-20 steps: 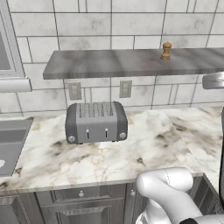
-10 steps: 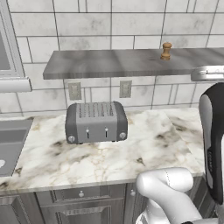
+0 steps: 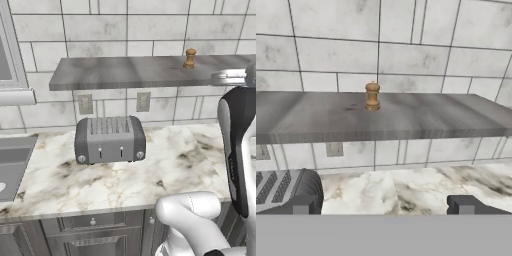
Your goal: Take 2 condiments from the cabinet and move them on the counter near the stove.Make sure the condiments are lined up with each other, next to each other.
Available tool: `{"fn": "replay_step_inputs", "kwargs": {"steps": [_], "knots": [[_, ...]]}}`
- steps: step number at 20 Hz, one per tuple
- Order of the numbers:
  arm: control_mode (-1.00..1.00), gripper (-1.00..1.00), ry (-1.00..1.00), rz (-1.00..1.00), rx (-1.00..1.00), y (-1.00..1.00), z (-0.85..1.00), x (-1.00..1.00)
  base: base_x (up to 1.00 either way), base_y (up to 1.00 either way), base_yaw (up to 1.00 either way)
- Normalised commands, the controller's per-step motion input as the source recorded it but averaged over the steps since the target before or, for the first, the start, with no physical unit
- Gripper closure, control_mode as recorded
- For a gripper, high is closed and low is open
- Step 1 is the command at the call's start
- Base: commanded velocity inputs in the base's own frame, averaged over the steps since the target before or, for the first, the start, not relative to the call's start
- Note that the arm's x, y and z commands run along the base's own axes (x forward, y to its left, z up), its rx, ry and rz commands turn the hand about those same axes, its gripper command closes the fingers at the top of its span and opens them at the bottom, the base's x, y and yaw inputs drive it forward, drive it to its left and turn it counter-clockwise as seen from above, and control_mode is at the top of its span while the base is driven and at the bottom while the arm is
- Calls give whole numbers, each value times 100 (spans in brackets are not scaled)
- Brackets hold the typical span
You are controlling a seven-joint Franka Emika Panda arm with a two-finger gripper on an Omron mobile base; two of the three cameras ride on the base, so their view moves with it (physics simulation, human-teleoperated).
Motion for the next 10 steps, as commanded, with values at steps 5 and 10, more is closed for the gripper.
{"fn": "replay_step_inputs", "kwargs": {"steps": [5, 10], "knots": [[-100, -100, 0, 0, 0, -9, 0, 40, 0, 0, 0], [-100, -100, 7, 0, 0, -19, 0, 37, 0, 0, 0]]}}
